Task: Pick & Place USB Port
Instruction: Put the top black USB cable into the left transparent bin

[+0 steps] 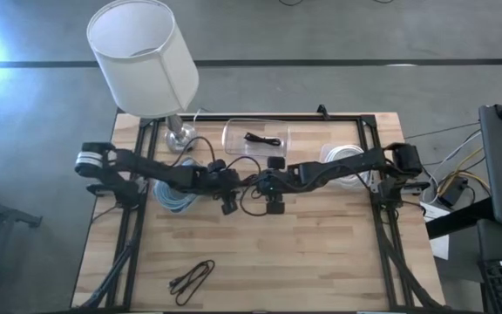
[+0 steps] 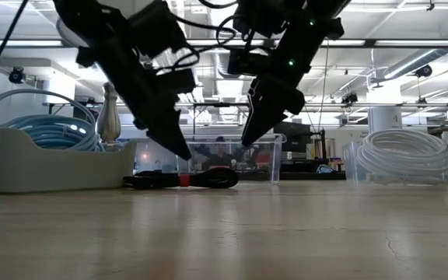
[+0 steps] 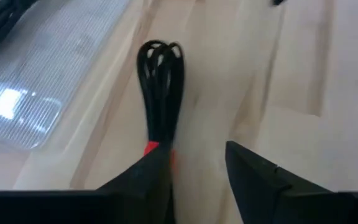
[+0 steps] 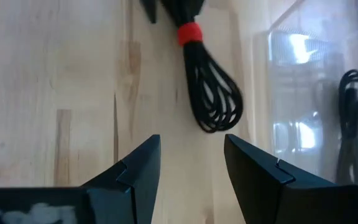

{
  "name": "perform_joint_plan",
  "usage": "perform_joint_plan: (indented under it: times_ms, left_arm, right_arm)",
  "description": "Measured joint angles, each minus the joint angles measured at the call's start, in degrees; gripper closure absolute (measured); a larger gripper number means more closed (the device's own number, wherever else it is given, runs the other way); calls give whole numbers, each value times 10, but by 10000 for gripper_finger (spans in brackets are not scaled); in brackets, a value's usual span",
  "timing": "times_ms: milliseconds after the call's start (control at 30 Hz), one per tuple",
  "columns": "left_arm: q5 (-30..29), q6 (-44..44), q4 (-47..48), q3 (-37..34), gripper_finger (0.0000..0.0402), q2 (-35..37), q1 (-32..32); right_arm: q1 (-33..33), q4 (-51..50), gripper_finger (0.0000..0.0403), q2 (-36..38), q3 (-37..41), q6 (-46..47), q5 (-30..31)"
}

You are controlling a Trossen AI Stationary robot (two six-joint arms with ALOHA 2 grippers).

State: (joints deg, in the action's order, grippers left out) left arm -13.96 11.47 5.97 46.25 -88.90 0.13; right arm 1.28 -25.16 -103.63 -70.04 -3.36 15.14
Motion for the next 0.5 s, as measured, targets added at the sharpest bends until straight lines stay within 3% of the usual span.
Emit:
perform_joint_plan:
  times_ms: [267, 500]
  left_arm:
    - [0, 8, 1, 4, 190, -52, 27]
    - [-9, 12, -1, 4, 201, -83, 38]
  right_arm:
    - [0, 3, 231, 2, 7, -1, 0]
    - [0, 5, 236, 2, 5, -2, 0]
